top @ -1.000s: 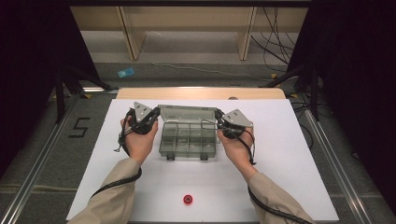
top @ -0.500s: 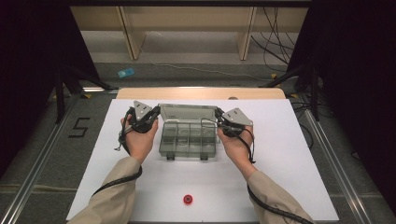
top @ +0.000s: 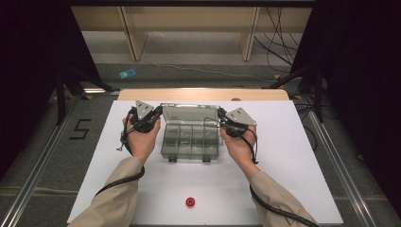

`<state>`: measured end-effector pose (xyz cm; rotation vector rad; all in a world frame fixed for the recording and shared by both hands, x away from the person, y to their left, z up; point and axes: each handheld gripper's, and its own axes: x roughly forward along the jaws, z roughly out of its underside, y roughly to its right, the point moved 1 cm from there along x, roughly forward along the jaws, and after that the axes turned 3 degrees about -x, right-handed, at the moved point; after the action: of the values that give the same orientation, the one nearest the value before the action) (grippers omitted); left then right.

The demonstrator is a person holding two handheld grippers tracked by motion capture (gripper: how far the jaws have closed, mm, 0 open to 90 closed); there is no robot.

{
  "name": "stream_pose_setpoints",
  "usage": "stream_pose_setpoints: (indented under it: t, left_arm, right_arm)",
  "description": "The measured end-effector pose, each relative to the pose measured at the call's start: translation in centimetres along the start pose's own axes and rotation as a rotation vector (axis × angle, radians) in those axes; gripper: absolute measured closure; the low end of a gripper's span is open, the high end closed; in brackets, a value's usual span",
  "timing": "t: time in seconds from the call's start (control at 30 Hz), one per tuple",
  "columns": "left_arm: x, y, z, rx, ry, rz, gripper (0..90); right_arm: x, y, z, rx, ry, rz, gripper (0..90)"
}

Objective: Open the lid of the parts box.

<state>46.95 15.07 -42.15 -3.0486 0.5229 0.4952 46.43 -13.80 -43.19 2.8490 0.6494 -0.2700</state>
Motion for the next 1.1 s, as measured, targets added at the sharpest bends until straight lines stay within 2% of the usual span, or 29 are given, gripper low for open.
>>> stream_pose_setpoints:
  t: [0.7,1.1]
  left_arm:
    - [0.5,-0.2,-0.2,-0.006,0.005,0.006,88.2]
    - [1.0,-0.5,-0.3,-0.026,0.012,0.015,88.1]
  right_arm:
    - [0.9,0.3,-0.2,0.021,0.000,0.005,85.5]
    - [1.3,0.6,-0.2,0.025,0.000,0.011,85.5]
